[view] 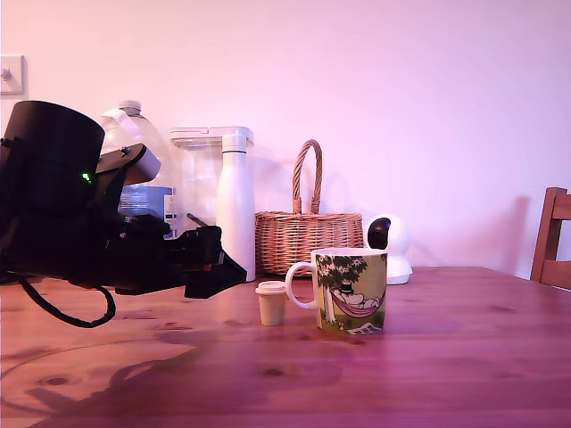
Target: Pick up the coffee capsules from the table one by one and drop them inside the nearest coffee cup
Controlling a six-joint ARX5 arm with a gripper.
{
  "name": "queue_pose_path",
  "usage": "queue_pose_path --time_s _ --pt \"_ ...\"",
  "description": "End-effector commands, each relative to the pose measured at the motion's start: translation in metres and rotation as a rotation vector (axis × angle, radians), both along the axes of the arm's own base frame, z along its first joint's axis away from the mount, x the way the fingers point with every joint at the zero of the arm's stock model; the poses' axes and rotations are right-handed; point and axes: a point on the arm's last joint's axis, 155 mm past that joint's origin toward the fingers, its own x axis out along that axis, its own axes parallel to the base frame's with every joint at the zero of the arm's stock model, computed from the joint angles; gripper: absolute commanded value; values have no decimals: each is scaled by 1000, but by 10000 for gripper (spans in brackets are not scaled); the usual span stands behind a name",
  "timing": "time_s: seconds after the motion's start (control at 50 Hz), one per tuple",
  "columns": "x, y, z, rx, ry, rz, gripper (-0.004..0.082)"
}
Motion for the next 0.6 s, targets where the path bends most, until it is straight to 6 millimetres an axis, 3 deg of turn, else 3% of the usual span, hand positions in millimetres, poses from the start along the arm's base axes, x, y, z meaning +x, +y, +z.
queue_pose_path --time_s 0.0,0.58 --pt "1 6 -4 33 20 11 589" --pt "-8 2 -19 104 40 -49 589"
